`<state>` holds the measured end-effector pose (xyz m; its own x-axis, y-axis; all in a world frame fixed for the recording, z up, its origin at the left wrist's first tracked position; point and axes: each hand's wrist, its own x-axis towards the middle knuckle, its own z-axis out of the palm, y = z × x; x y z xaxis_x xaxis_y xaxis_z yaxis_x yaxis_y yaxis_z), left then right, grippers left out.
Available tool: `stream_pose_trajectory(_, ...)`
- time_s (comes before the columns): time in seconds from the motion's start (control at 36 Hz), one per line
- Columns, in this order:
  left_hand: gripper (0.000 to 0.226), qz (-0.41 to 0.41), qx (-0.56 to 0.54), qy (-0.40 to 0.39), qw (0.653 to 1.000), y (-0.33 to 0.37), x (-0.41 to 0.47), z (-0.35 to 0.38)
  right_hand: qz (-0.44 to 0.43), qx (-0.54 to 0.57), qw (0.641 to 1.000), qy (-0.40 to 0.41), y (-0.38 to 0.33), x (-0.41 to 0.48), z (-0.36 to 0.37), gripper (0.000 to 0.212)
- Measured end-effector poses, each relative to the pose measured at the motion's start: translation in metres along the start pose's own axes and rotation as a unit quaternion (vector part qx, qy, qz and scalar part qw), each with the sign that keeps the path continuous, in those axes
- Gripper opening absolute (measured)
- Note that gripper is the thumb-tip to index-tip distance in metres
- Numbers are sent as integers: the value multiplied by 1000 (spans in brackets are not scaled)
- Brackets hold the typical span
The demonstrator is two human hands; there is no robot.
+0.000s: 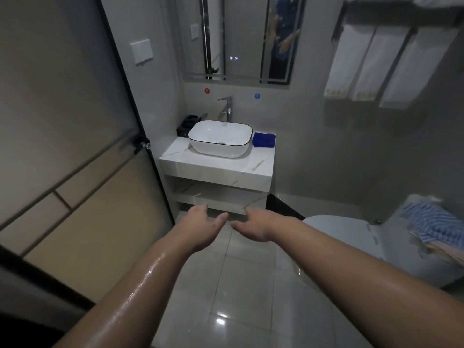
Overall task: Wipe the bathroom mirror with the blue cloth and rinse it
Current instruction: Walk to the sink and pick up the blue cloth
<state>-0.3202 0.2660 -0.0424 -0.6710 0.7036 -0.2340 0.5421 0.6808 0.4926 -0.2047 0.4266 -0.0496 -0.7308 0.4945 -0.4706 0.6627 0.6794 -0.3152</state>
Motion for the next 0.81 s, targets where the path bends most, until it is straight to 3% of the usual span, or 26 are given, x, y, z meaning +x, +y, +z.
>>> stream_pose_trajectory(0.33, 91, -7, 20, -20, 1000, 10, 129, -8, -5, -32, 999, -5, 40, 123, -54, 96)
stream_pose_trajectory(0.67, 90, -26, 36, -74, 996, 13, 249, -3, -26, -10, 1000, 0, 32, 217, -100, 97)
stream_pose_trajectory(0.81, 91, -9, 55, -91, 994, 11, 308, -4, -10, 14, 999, 34, 37, 254, -120, 86)
